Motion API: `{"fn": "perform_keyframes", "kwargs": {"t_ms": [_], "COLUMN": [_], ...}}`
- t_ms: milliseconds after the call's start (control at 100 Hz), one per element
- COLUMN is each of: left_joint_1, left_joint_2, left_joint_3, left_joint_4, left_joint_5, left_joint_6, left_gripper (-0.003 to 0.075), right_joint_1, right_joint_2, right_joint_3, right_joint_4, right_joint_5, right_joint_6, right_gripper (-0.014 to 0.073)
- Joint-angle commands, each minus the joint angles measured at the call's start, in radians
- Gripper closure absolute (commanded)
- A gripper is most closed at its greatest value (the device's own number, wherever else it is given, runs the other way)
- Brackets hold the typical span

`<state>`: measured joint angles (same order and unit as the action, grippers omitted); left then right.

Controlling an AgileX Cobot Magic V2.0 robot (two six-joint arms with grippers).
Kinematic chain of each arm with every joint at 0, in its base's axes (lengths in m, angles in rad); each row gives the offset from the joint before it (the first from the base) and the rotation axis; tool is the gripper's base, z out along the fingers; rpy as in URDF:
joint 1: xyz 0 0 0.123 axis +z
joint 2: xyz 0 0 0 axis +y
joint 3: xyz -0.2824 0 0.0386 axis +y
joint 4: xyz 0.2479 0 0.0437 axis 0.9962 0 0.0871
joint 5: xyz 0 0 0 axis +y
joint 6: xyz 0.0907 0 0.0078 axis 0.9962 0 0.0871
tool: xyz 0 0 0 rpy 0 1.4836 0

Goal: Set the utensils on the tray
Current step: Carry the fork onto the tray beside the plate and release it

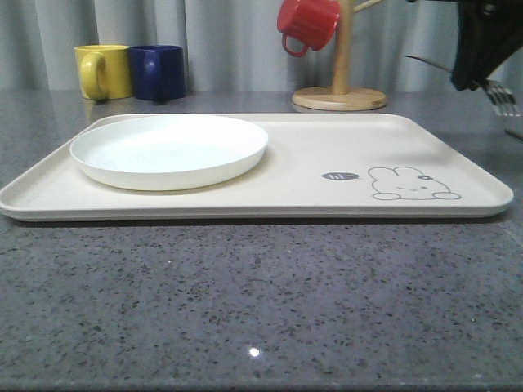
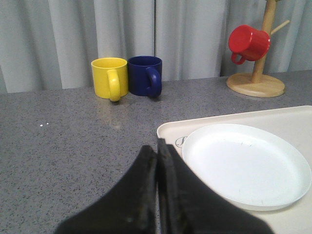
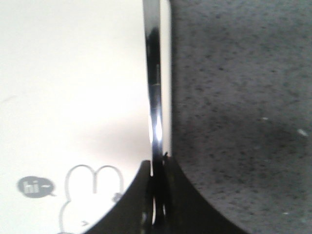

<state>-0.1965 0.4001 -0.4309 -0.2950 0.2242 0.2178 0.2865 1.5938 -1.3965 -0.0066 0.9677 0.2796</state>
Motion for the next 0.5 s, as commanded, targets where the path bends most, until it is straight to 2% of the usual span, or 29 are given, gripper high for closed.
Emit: {"fn": "perform_keyframes", "kwargs": {"t_ms": [0,260,490], "left_joint_1": [-0.001,-0.001,-0.001], "left_joint_2": [0.004,0.004,0.004], "left_joint_3": [-0.026,-0.026,-0.026], "left_joint_4": [-0.004,-0.004,-0.004], "left_joint_5": [-0.078,-0.078,-0.078], "left_joint_6": [0.002,0.002,0.002], "left_gripper": [0.0739,0.0739,0.0739], "right_joint_1": [0.072,0.250,0.291], "right_joint_2": [-0.038,0.031,0.137], "right_joint_3": [-0.035,-0.052,-0.116], "right_joint_4": [-0.026,-0.149,-0.153], "right_joint_5": [-0.060,-0.136,-0.141], "right_joint_6": [0.075,0.299,0.322], "right_gripper": [0.0598,0.0598,0.0598]}}
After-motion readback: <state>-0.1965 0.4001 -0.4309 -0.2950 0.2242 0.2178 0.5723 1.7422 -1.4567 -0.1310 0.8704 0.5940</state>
